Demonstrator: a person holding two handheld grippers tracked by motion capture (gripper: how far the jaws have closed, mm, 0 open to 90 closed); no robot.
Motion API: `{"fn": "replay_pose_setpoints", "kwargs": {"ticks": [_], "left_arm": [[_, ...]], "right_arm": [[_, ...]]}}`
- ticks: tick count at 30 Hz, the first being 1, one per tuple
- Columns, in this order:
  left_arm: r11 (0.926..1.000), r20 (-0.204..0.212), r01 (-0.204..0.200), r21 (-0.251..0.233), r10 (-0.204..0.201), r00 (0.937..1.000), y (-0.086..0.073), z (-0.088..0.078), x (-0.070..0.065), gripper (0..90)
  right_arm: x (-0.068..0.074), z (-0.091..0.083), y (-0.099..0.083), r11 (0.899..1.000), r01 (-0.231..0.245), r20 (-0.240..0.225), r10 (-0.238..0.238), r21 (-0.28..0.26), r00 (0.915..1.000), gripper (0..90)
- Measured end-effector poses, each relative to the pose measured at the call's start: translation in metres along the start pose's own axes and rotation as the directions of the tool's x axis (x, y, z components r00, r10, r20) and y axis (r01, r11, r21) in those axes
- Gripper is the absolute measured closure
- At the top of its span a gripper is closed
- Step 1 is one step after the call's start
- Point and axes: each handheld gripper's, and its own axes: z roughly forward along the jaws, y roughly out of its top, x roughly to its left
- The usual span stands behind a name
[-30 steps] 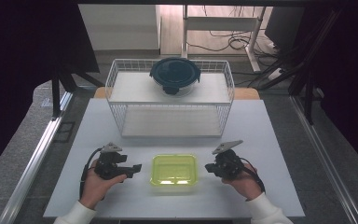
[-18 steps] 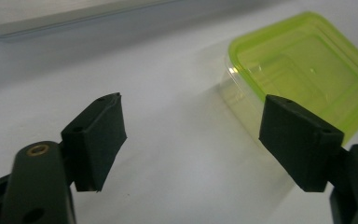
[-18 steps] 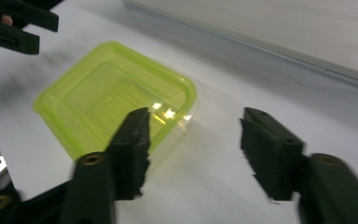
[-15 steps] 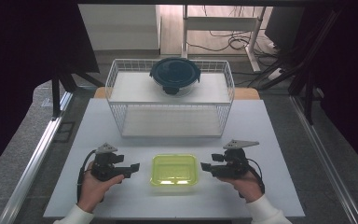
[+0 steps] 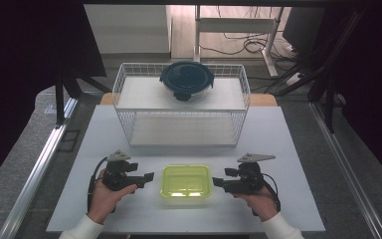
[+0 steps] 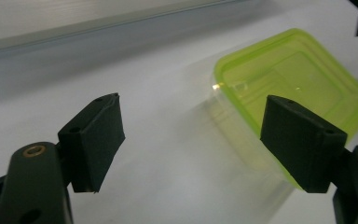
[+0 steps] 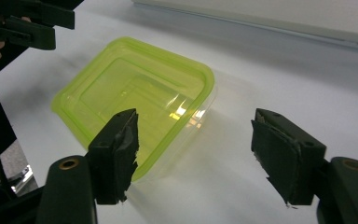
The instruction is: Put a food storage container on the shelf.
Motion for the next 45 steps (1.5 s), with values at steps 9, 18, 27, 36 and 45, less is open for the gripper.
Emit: {"fn": "replay_pose_setpoints", "kwargs": {"ticks": [9, 18, 27, 36, 45], "left_arm": [[0.9985, 0.053, 0.054, 0.008, -0.055, 0.9971, 0.0, 0.005, 0.004, 21.0], [0.997, 0.073, 0.076, 0.014, -0.077, 0.9944, 0.001, 0.011, 0.005, 21.2], [0.9913, 0.156, 0.129, 0.027, -0.132, 0.979, 0.008, 0.028, 0.0, 23.8], [0.9751, 0.23, 0.213, 0.061, -0.222, 0.9475, 0.006, 0.038, 0.008, 29.9], [0.955, 0.288, 0.278, 0.105, -0.296, 0.9105, -0.002, 0.045, 0.014, 33.5]], "right_arm": [[-0.004, 0.006, -0.004, 0.999, -0.043, -0.016, 0.043, 0.021, 0.9989, 35.7], [-0.01, 0.012, -0.004, 0.996, -0.09, -0.016, 0.091, 0.027, 0.9957, 36.4], [-0.015, 0.013, -0.006, 0.988, -0.155, -0.032, 0.155, 0.015, 0.9873, 38.5], [-0.018, 0.025, -0.009, 0.98, -0.193, -0.046, 0.195, 0.042, 0.9798, 41.4], [-0.02, 0.034, -0.01, 0.969, -0.239, -0.095, 0.243, 0.055, 0.9653, 47.0]]}}
